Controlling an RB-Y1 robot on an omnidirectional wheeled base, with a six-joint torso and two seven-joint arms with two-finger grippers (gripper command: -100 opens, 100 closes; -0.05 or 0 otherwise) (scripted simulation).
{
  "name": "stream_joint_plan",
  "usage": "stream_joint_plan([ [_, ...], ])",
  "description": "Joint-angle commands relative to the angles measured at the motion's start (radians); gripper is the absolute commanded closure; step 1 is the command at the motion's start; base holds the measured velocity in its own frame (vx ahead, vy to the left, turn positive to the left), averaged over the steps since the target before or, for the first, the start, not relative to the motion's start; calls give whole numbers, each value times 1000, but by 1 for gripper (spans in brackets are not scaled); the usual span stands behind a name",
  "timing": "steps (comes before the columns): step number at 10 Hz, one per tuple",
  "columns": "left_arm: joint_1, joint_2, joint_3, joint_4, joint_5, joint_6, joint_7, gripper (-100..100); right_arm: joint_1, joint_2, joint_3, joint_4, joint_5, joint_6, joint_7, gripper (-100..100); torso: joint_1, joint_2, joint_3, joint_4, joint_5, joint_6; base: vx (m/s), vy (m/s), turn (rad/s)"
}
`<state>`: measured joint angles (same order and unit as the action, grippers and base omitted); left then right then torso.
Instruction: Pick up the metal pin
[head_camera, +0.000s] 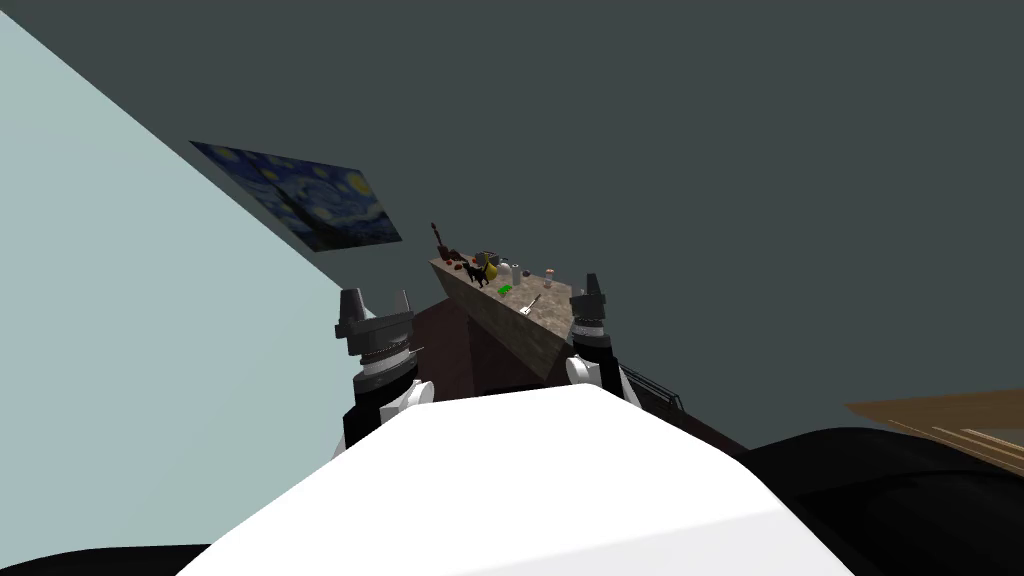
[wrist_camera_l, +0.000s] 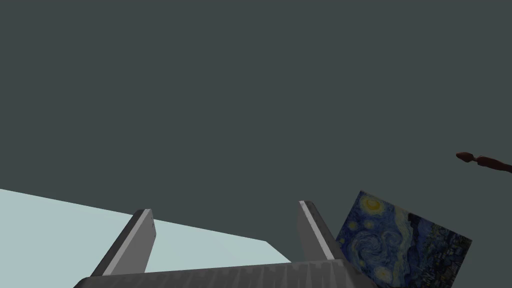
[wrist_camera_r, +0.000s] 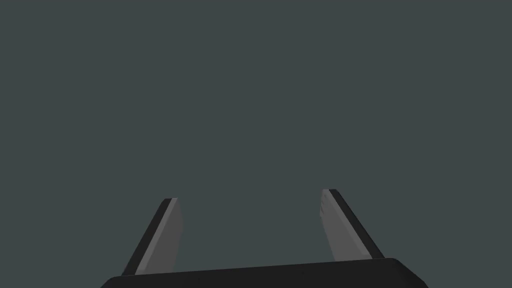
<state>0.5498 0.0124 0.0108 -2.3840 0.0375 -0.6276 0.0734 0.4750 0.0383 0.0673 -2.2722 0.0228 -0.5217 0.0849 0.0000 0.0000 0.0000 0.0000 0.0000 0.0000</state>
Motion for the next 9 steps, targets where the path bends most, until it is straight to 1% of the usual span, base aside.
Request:
stream_joint_plan([
  [1, 0, 0, 0, 0, 0, 0, 0, 0, -3, -36, -2, 1, -2, 16, -1, -100, 0, 0, 0, 0, 0, 0, 2, 0, 21],
  [3, 0, 0, 0, 0, 0, 0, 0, 0, -11, -88, -5, 3, -8, 53, -2, -100, 0, 0, 0, 0, 0, 0, 6, -2, 42],
  [6, 0, 0, 0, 0, 0, 0, 0, 0, -31, -149, -15, 8, -22, 135, -6, -100, -1, -1, -1, 0, 0, 0, 12, -4, 68],
  [7, 0, 0, 0, 0, 0, 0, 0, 0, -31, -149, -15, 8, -22, 146, -6, -100, -1, -1, -1, 0, 0, 0, 8, -6, 26],
  [8, 0, 0, 0, 0, 0, 0, 0, 0, -39, -164, -19, 11, -28, 180, -8, -100, -1, -1, 0, 0, 0, 0, 8, -3, 65],
  [9, 0, 0, 0, 0, 0, 0, 0, 0, -39, -164, -19, 11, -28, 186, -8, -100, 0, -1, 0, 0, 0, 0, 7, -4, 32],
])
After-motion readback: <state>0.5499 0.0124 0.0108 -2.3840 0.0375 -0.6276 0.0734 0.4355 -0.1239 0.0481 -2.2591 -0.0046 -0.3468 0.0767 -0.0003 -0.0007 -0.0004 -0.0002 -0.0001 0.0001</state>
